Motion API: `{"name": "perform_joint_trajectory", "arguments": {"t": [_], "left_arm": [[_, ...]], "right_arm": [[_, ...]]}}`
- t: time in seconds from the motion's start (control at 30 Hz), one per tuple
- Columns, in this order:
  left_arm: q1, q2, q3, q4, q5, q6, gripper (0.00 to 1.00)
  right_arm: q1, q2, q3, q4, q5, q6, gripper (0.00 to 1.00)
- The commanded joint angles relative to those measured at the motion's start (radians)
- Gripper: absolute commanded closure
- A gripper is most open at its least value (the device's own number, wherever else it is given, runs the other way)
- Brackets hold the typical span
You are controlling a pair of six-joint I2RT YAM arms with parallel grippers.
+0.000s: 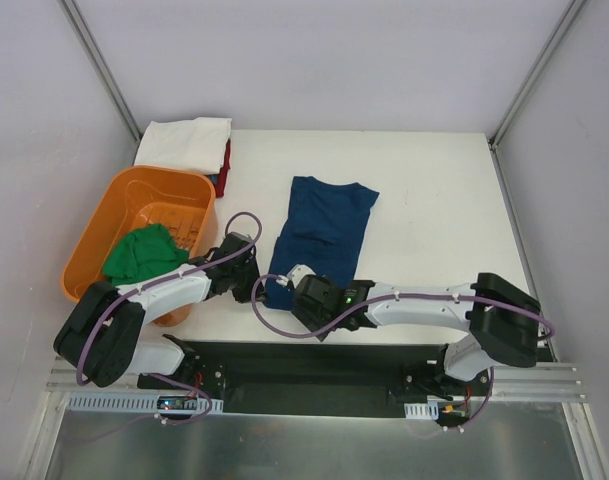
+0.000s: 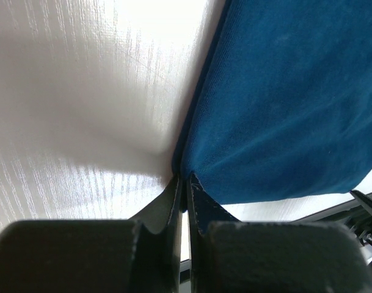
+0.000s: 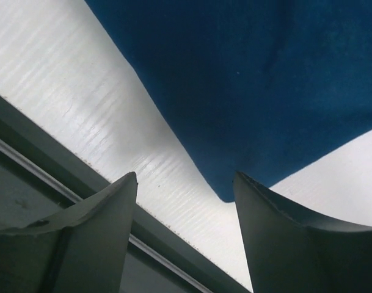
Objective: Fold and stack the t-shirts
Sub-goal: Grab one side of the 2/3 rectangular tshirt with both arms, then fold the long partially folded tshirt into a neat square
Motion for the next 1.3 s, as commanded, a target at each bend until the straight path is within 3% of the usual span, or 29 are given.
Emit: {"name": "perform_joint_trajectory", "arguments": {"t": [0.0, 0.23, 0.4, 0.43, 0.57, 0.73, 1.03, 1.27], "left_arm": [[-0.010, 0.008, 0.021, -0.010, -0.016, 0.016, 1.00], [-0.010, 0.002, 0.021, -0.010, -0.021, 0.017, 1.00], [-0.010, -0.010, 0.020, -0.019, -0.033, 0.021, 1.00], [-0.010, -0.012, 0.020, -0.022, -0.033, 0.019, 1.00], [-0.010, -0.050, 0.012, -0.036, -0.030, 0.017, 1.00], [-0.010, -0.162, -0.025, -0.082, -0.048, 0.011, 1.00], [-0.012, -0.654, -0.071, -0.249, -0.013, -0.026, 1.00], [-0.012, -0.733, -0.023, -0.298, 0.011, -0.030, 1.00]], "right_arm": [[-0.006, 0.066, 0.038, 0.007, 0.050, -0.076, 0.34], [-0.012, 0.140, 0.034, -0.018, 0.101, -0.063, 0.49], [-0.012, 0.198, 0.034, -0.031, 0.067, -0.041, 0.83], [-0.011, 0.203, 0.038, -0.035, 0.057, -0.038, 0.99], [-0.006, 0.187, 0.031, -0.030, 0.024, -0.027, 0.99], [0.028, 0.057, 0.029, -0.045, -0.017, 0.002, 0.99], [0.057, -0.164, 0.054, -0.032, -0.308, 0.063, 0.99], [0.046, -0.276, 0.077, -0.057, -0.378, 0.049, 0.99]]}}
